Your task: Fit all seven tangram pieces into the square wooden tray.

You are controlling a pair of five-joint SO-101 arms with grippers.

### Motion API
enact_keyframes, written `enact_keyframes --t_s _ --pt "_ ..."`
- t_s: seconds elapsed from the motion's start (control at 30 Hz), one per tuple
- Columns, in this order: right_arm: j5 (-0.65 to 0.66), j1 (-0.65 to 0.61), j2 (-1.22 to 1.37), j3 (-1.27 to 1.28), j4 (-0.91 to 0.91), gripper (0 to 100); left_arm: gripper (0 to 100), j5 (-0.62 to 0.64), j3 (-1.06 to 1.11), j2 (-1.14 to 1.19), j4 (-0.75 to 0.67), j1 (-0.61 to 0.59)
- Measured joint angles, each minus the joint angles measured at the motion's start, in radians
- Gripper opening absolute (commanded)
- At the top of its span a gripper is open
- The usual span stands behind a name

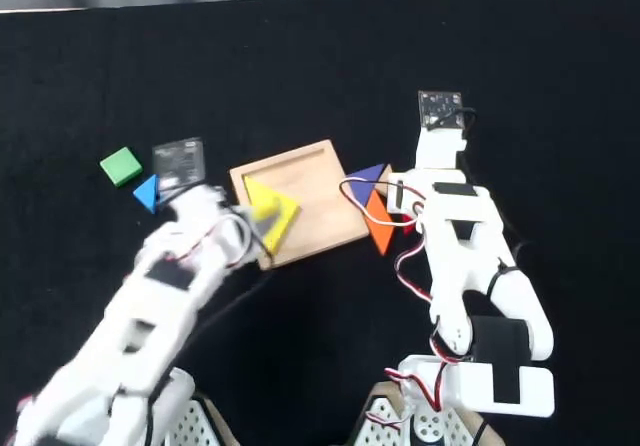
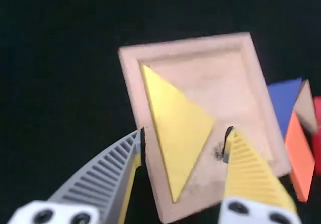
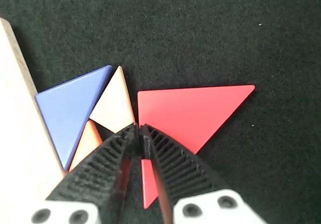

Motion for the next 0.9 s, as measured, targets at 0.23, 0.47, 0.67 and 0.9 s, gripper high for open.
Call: enact_keyframes --t_s 0.23,0.47,0.67,0.9 --pt "0.012 -0.029 -0.092 0.023 0.055 1.1 26 0.0 0.201 -0.508 0.0 -0.203" --pt "0.203 -0.169 -0.222 0.149 0.041 1.1 26 0.0 0.327 -0.859 0.032 -0.221" --pt "0.218 -0.173 -0.149 0.121 0.037 1.1 26 0.0 0.333 -1.005 0.135 -0.222" --pt "0.224 -0.19 0.068 -0.063 0.112 1.1 26 0.0 0.341 -1.031 0.14 -0.222"
